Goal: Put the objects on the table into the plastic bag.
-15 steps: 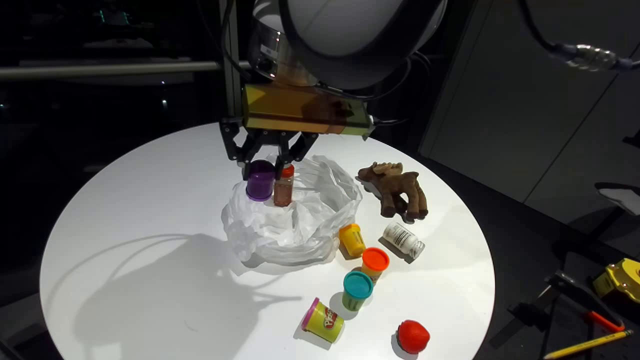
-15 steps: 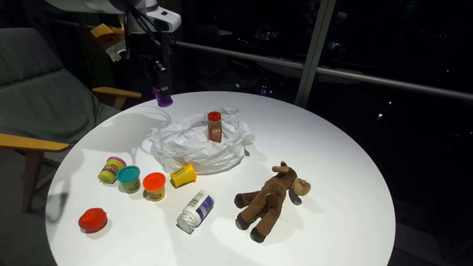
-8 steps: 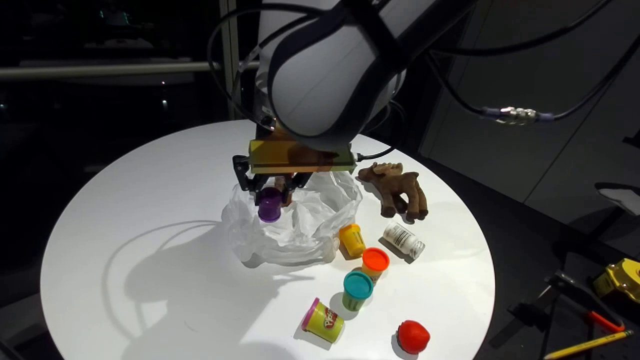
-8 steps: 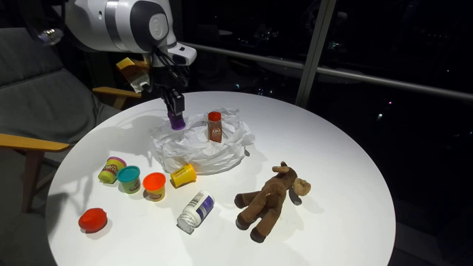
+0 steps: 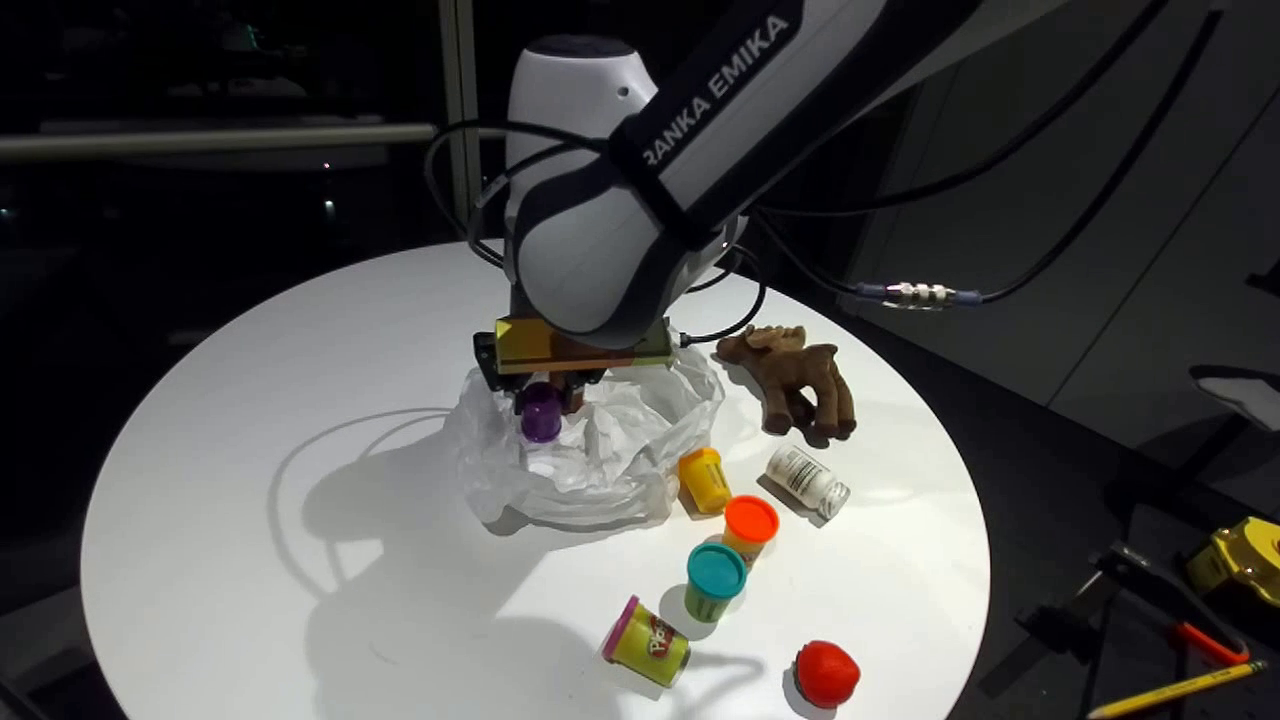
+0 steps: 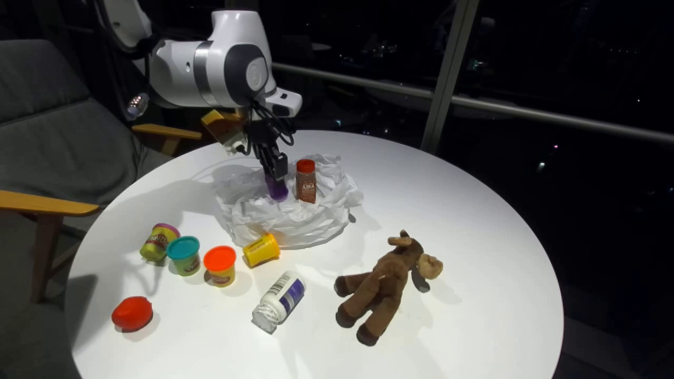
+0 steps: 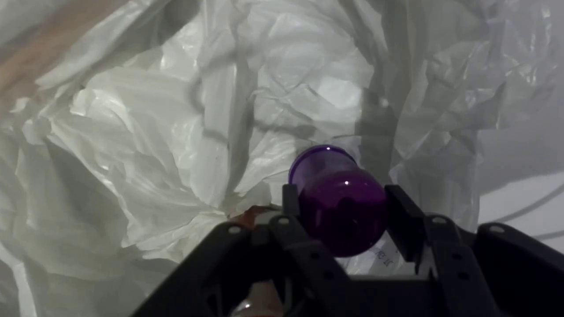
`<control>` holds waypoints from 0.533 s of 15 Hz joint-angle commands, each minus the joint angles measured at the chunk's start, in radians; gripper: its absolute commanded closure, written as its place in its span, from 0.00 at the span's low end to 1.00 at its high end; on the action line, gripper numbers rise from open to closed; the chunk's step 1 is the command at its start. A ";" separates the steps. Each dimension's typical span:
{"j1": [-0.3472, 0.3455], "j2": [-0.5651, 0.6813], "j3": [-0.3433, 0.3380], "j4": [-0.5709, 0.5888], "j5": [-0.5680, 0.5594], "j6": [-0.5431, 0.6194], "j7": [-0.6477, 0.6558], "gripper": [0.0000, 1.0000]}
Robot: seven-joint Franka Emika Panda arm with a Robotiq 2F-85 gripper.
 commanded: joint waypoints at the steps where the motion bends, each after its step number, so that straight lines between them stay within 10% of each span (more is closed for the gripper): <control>1: -0.007 0.070 -0.016 0.117 0.004 -0.042 0.028 0.24; 8: -0.026 -0.180 0.045 -0.110 0.008 -0.009 -0.052 0.00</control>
